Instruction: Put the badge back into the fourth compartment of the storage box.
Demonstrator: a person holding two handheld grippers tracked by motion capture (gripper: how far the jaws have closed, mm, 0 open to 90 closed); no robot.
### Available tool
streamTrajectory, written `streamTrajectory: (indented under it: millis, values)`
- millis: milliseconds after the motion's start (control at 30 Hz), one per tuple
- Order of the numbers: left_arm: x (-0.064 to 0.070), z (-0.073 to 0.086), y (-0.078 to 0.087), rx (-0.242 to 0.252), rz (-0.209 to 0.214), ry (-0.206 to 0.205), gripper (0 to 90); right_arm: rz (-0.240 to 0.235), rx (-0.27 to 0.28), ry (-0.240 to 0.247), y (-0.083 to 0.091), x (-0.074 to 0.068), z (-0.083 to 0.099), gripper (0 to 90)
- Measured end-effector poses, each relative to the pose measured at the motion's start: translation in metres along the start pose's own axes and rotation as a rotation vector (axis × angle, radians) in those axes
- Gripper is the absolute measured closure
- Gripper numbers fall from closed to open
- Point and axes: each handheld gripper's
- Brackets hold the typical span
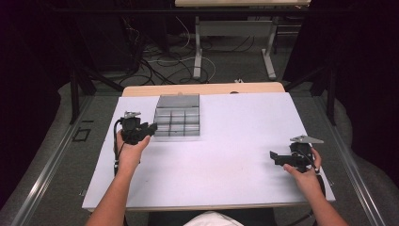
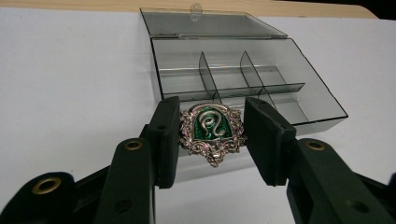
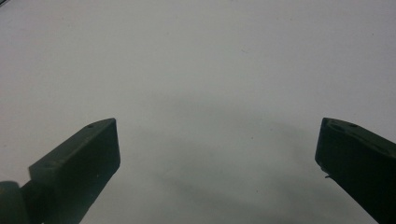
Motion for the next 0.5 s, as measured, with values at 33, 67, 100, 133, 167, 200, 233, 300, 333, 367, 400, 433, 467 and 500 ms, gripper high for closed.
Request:
streamTrajectory:
  millis: [33, 67, 100, 133, 167, 200, 233, 300, 333, 367, 400, 433, 467, 500]
  values:
    - [0.000, 0.000, -0.001, 0.001, 0.003, 0.004, 57.3, -0.001, -0.002, -0.005, 0.000, 0.000, 0.000, 0.0]
    - [0.000, 0.000, -0.002, 0.002, 0.001, 0.008, 57.3, -0.002, -0.004, -0.003, 0.000, 0.000, 0.000, 0.0]
    - [-0.001, -0.001, -0.002, -0.005, -0.001, 0.005, 57.3, 0.002, -0.003, -0.010, 0.000, -0.001, 0.000, 0.0]
    - [-0.001, -0.001, -0.003, -0.003, -0.001, 0.006, 57.3, 0.001, -0.004, -0.009, 0.000, -0.001, 0.000, 0.0]
    - [-0.001, -0.001, -0.004, -0.002, 0.001, 0.008, 57.3, 0.002, -0.002, -0.004, -0.001, 0.000, 0.000, 0.0]
    - [-0.001, -0.001, -0.005, -0.003, -0.003, 0.007, 57.3, 0.002, -0.002, -0.005, -0.001, 0.000, 0.000, 0.0]
    - [-0.001, -0.001, -0.006, -0.004, -0.003, 0.009, 57.3, 0.002, -0.002, -0.005, -0.001, 0.000, 0.000, 0.0]
    - [-0.001, -0.001, -0.009, -0.002, -0.007, 0.014, 57.3, 0.000, -0.003, 0.003, -0.001, 0.000, 0.000, 0.0]
    - [-0.001, -0.001, -0.010, -0.005, -0.009, 0.014, 57.3, -0.004, -0.003, 0.004, -0.001, 0.000, 0.000, 0.0]
    - [-0.001, -0.001, -0.011, -0.008, -0.005, 0.015, 57.3, -0.005, -0.004, 0.001, -0.001, 0.000, 0.000, 0.0]
    - [-0.001, -0.002, -0.012, -0.014, -0.008, 0.014, 57.3, -0.004, -0.004, 0.008, 0.000, 0.000, 0.000, 0.0]
    - [-0.001, -0.001, -0.013, -0.012, -0.010, 0.015, 57.3, -0.003, -0.004, 0.007, -0.001, 0.000, 0.000, 0.0]
    - [-0.001, -0.002, -0.014, -0.021, -0.007, 0.022, 57.3, -0.003, -0.004, 0.004, -0.001, 0.000, 0.000, 0.0]
    - [-0.001, -0.002, -0.015, -0.021, -0.002, 0.024, 57.3, -0.001, -0.003, -0.001, -0.001, 0.000, 0.000, 0.0]
Point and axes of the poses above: each handheld gripper's, and its own axes: y roughly backward along the jaws, z roughly out of its underside, x roughly to its right, and after that the axes turned 11 degrees about y, right-handed
